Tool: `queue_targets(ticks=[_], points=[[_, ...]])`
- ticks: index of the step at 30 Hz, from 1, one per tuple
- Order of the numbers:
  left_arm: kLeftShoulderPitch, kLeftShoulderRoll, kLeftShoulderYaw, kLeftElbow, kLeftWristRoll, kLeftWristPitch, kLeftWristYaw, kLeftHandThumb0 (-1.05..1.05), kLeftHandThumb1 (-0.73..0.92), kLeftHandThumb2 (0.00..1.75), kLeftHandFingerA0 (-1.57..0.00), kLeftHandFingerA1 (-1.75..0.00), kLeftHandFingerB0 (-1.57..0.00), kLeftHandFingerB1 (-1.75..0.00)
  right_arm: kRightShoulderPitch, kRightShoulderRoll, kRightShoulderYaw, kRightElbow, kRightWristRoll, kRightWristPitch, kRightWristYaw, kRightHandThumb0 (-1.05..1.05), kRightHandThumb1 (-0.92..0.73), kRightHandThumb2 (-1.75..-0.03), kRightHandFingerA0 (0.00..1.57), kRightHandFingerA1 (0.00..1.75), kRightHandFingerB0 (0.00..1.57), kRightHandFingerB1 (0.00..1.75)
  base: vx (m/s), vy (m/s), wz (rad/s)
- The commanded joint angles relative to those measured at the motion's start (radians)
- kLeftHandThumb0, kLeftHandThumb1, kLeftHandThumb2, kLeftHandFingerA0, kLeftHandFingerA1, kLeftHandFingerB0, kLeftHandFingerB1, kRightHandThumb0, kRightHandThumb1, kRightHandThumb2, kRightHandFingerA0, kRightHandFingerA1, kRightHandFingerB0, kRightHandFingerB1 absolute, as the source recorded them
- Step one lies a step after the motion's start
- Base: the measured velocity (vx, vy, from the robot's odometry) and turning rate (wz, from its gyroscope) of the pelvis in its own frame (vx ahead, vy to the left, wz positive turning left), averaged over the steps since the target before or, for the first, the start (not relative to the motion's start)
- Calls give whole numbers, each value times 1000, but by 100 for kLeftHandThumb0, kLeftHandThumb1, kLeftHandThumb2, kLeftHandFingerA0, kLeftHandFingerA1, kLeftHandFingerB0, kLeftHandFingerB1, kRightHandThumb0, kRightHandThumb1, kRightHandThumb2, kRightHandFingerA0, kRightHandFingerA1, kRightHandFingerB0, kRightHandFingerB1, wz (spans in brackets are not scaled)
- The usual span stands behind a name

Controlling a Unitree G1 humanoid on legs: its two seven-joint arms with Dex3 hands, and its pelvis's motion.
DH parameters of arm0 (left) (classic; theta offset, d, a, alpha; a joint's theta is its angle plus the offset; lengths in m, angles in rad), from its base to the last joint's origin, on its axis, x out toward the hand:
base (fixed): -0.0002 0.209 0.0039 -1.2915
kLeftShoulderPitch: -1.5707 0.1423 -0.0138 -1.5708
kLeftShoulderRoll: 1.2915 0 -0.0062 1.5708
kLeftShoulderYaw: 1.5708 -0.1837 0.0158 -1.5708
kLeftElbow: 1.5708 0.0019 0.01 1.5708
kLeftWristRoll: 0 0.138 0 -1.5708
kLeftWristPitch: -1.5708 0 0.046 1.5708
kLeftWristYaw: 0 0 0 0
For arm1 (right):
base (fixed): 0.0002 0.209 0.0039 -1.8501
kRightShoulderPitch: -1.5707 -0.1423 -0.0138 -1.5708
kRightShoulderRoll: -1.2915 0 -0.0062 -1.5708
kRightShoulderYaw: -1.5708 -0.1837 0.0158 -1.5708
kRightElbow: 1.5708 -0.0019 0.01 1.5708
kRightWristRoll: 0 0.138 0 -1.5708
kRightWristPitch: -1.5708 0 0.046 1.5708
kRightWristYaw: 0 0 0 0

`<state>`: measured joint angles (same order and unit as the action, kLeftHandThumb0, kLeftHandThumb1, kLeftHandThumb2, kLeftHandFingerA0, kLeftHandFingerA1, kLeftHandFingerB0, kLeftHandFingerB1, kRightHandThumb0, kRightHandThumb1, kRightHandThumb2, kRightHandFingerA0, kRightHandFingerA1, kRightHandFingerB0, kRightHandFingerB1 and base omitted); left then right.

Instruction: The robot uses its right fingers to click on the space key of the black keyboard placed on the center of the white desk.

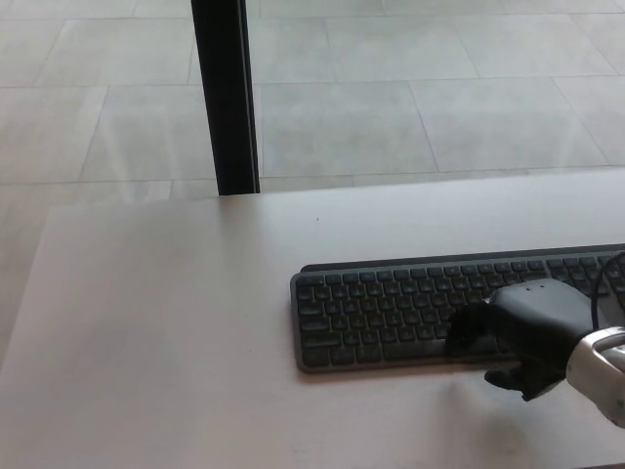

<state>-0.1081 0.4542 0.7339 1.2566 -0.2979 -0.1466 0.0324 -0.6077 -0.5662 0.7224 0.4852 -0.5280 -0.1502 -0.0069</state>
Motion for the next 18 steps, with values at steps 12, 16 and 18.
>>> queue_targets(ticks=[12, 16, 18], points=[[14, 28, 2, 11, -40, -39, 13, -43, 50, 55, -76, -68, -73, -55, -46, 35, -67, 96, -159, -85, -19, -19, -57, -69, 82, 158, 72, 57, 0, 0, 0], [22, 26, -3, 9, -45, -42, 11, -43, 50, 55, -76, -67, -71, -54, -41, 43, -96, 90, -159, -121, -18, -18, -56, -68, 81, 152, 73, 59, 0, 0, 0], [21, 26, -1, 10, -49, -39, 14, -43, 50, 55, -77, -69, -71, -54, -46, 44, -104, 87, -162, -135, -14, -20, -57, -71, 77, 139, 70, 57, 0, 0, 0]])
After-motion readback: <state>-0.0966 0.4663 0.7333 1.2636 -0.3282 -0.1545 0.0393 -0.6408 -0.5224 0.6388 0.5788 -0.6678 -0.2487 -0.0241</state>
